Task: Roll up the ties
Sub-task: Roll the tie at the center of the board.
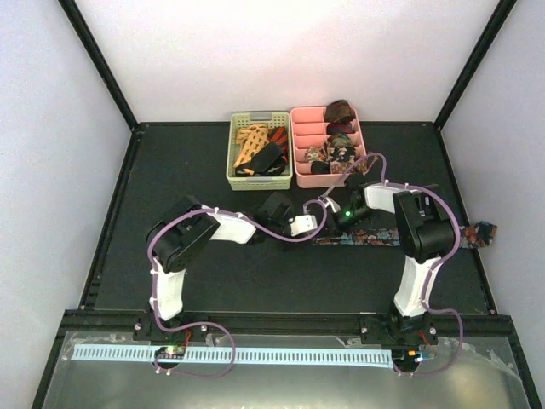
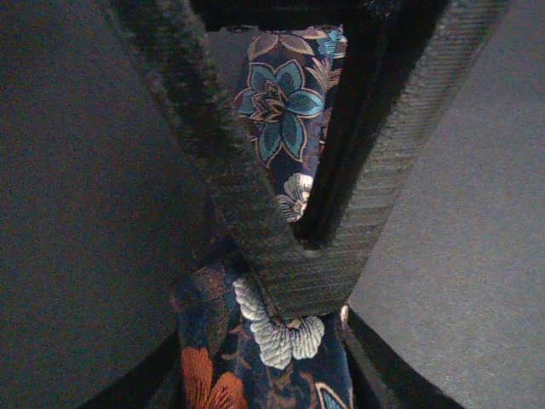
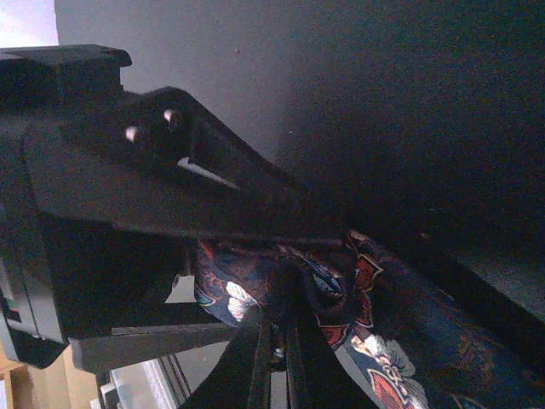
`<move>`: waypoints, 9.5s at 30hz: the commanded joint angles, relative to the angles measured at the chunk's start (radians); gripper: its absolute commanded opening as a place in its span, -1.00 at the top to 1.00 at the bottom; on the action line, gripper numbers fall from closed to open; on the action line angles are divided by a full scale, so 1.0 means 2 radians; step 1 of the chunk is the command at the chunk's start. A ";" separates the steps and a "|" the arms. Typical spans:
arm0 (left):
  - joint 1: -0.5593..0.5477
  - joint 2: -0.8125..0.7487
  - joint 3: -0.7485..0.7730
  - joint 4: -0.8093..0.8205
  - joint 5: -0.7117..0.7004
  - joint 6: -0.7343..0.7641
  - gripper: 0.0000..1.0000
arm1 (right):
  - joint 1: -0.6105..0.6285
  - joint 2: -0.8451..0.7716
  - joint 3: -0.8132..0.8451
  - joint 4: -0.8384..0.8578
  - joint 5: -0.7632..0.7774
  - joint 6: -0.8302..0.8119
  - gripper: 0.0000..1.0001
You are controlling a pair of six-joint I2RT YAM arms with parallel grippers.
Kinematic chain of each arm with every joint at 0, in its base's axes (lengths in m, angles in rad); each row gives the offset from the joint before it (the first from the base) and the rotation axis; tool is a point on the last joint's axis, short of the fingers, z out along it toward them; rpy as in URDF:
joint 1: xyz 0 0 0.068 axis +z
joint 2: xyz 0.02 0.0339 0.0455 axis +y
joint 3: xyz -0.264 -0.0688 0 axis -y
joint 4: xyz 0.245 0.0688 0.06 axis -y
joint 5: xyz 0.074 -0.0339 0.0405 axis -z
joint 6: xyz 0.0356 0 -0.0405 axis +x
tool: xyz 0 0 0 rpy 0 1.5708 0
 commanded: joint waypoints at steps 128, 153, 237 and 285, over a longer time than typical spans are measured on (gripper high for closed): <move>0.000 0.025 -0.003 -0.069 -0.029 0.017 0.13 | -0.002 0.003 -0.012 0.005 0.040 -0.007 0.97; 0.004 0.081 -0.027 0.229 0.094 -0.080 -0.26 | -0.034 0.016 -0.036 0.002 0.087 -0.009 0.97; 0.014 0.019 0.004 -0.109 -0.004 0.000 0.21 | -0.025 -0.057 -0.001 -0.004 0.010 -0.015 0.19; 0.068 -0.107 -0.058 0.123 0.146 -0.064 -0.97 | -0.031 0.018 -0.039 0.043 0.087 -0.009 0.97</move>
